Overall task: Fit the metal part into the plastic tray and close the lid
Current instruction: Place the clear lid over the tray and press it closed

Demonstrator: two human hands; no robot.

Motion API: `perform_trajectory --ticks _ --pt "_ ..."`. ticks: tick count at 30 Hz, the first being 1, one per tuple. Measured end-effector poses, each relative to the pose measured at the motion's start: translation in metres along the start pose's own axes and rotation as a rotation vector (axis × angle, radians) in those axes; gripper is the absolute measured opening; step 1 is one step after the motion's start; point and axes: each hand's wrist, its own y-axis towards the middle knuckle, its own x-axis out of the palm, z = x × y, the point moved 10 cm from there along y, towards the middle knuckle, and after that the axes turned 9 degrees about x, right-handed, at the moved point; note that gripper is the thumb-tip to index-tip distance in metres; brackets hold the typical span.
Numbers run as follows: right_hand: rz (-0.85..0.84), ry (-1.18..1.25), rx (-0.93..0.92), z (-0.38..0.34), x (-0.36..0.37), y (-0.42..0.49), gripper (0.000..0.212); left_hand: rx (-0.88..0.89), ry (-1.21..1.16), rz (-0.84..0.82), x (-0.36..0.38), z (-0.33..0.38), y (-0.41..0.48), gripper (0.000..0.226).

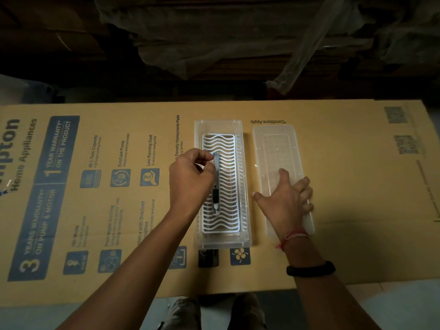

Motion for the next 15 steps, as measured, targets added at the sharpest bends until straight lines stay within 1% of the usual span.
perform_trajectory --ticks 4,7,11,13,15 --pt "-0.007 -0.027 0.011 0.002 -0.002 0.005 0.086 0.001 -0.022 0.017 -0.001 0.000 -0.002 0.013" --pt "-0.007 -0.003 0.025 0.002 -0.016 0.008 0.089 0.010 -0.037 0.032 -0.002 0.000 -0.004 0.015" --pt "0.012 0.133 0.018 0.003 -0.056 -0.005 0.095 0.031 -0.043 0.043 -0.007 0.001 -0.005 0.018" --pt "0.008 0.245 -0.021 -0.004 -0.076 -0.022 0.095 0.004 -0.044 0.049 -0.011 -0.004 -0.006 0.019" --pt "-0.022 0.292 -0.086 -0.018 -0.087 -0.048 0.095 -0.048 -0.054 0.060 -0.015 -0.013 -0.007 0.021"
